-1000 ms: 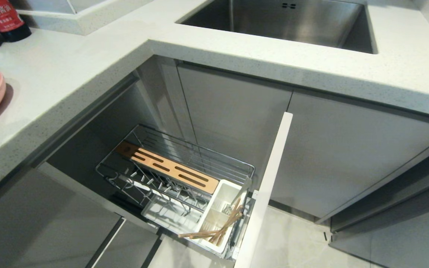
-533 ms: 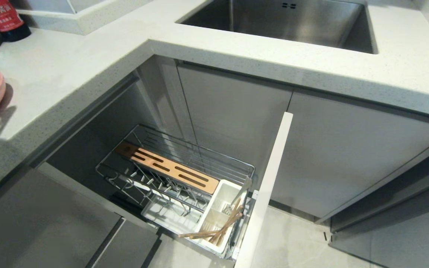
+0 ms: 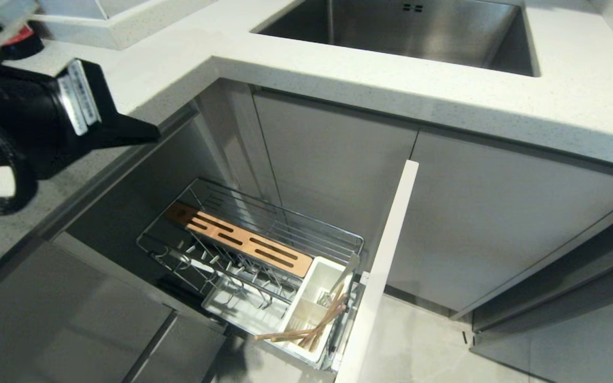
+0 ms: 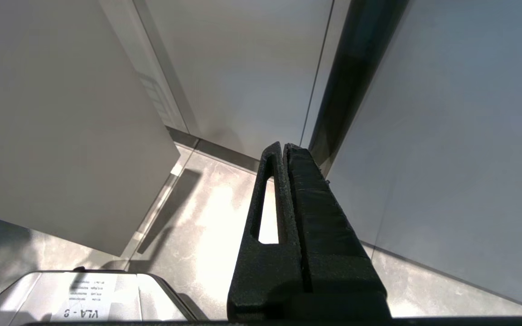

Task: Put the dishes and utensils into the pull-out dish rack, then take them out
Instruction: Take the chopsticks out of the cupboard

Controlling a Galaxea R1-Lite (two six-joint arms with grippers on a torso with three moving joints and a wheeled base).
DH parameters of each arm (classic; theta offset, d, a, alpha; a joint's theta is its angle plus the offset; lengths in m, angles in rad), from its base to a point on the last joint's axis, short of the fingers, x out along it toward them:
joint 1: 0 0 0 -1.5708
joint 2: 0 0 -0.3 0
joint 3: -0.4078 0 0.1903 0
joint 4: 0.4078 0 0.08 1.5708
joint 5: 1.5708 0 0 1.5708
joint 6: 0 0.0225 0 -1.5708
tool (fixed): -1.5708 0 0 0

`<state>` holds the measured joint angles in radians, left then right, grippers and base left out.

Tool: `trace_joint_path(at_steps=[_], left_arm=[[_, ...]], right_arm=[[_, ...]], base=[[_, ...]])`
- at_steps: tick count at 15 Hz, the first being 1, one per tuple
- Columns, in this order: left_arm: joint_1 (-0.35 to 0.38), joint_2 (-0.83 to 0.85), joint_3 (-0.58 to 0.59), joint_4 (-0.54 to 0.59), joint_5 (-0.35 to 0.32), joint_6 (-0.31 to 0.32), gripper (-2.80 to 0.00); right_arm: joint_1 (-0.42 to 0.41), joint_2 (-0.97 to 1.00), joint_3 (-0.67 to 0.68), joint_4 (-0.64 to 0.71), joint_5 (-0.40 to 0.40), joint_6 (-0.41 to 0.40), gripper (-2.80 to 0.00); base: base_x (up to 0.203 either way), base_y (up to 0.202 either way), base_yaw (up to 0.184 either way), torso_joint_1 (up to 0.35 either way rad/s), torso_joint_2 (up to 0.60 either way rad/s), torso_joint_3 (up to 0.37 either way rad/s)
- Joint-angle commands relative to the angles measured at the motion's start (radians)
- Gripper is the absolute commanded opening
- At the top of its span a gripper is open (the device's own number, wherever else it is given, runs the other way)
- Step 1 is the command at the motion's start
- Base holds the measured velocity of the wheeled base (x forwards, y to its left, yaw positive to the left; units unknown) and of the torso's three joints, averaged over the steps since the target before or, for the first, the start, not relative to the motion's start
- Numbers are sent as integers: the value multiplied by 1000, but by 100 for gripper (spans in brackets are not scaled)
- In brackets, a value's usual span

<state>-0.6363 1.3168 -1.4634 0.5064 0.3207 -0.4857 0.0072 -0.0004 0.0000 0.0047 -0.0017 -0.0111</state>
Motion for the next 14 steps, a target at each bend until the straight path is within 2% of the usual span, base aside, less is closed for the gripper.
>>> trace_joint_path(at_steps=[1,3,7,9,10,14], left_arm=[[-60,51,43,5,7,-1,-280],[-112,95,95,4,19,-1,-280],[-216,242,192,2,112,0,-280],[-258,299,223,3,123,-3,-280],[-266,319,234,3,123,-5,0],[-288,374,253,1,118,-13,0]], right_arm=[[0,-1,0,0,0,-1,-280],[0,-1,0,0,0,-1,-280],[0,-1,0,0,0,0,-280],[0,-1,0,0,0,-1,-280],[0,-1,0,0,0,-1,-280],[0,-1,0,0,0,0,-280]], base=[[0,0,0,0,0,0],[0,0,0,0,0,0],[0,0,0,0,0,0],[0,0,0,0,0,0],[0,0,0,0,0,0],[0,0,0,0,0,0]])
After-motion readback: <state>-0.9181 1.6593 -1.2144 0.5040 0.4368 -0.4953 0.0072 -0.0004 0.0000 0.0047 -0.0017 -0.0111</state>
